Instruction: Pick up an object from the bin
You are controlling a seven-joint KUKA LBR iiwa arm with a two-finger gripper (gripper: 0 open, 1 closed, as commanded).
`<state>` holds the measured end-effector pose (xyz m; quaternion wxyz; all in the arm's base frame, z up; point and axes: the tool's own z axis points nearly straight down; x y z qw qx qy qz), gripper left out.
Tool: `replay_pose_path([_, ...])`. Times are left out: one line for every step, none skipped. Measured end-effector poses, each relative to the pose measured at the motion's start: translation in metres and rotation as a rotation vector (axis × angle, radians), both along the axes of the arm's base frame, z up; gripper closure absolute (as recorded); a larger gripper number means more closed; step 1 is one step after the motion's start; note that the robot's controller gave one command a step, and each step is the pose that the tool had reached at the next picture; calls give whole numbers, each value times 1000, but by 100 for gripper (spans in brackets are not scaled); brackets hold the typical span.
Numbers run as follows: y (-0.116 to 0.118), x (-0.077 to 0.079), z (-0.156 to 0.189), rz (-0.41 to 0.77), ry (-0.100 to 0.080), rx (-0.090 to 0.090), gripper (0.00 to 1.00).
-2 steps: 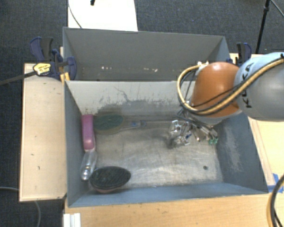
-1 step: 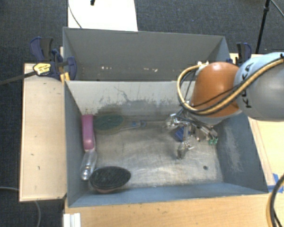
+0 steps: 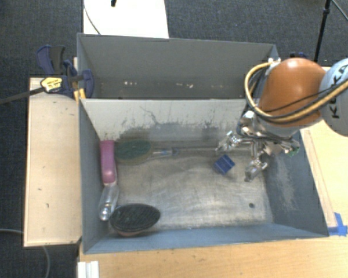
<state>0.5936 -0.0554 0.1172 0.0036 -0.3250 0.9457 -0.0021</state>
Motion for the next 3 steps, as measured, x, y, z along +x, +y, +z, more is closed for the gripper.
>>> replay_pose_path([-11,-4,-39,46,6,3,0])
replay_pose_path([-11,-3,-36,40,4,3,100])
replay_pose_path([-21,-22,149,147,-4,-1,100])
